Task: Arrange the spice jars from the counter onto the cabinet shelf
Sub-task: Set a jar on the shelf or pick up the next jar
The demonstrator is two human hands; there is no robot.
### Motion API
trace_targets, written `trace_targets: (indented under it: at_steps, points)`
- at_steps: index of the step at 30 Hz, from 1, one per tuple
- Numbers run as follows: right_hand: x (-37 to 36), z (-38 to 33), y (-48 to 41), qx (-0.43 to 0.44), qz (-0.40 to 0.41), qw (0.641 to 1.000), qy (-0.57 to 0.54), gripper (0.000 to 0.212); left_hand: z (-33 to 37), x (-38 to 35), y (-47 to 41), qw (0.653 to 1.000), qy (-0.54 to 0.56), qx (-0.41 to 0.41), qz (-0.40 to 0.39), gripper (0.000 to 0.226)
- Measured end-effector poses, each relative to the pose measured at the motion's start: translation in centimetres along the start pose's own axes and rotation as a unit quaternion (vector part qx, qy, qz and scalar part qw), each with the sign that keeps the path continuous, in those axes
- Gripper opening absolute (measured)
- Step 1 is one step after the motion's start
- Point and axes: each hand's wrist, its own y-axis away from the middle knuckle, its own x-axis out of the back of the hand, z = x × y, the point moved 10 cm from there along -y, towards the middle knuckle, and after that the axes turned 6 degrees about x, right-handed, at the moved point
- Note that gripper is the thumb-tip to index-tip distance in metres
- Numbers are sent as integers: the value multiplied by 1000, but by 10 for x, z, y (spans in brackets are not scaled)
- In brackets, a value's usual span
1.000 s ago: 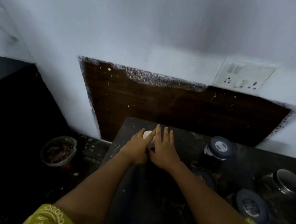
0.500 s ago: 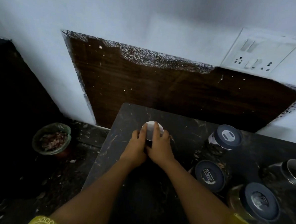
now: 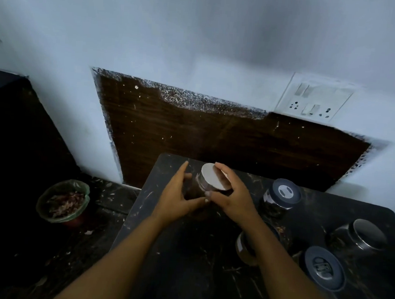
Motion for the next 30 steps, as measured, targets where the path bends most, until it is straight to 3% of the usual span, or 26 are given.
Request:
trace_targets:
  at_steps: [3, 6, 10, 13, 15, 18, 22, 25, 30]
  points:
    - [16, -26, 13, 33, -16, 989, -145, 62, 31, -19, 12, 992, 54, -13, -109, 105]
    - [29, -28, 23, 9, 6, 961, -276, 56, 59, -31, 27, 982, 93, -28, -165, 99]
    - [45, -32, 38, -22, 72, 940, -334, 33, 79, -45, 48, 972, 127, -34, -195, 101]
    - [55, -41, 54, -26, 98, 962, -254, 37, 89, -41, 56, 985, 115, -42, -119, 103]
    - [49, -49, 66, -29, 41, 983, -175, 65, 96, -36, 61, 993, 89, -44, -65, 109]
    - [47, -56, 79, -36, -22, 980, -192, 96, 115, -46, 69, 988, 90, -66, -104, 123]
    - [73, -63, 89, -23, -1, 970, -242, 94, 140, -56, 84, 969, 138, -86, -188, 114]
    - [88, -68, 93, -22, 8, 966, -257, 81, 156, -56, 88, 970, 133, -102, -178, 110]
    - [107, -93, 104, 10, -45, 993, -106, 100, 176, -56, 94, 975, 120, -136, -131, 109]
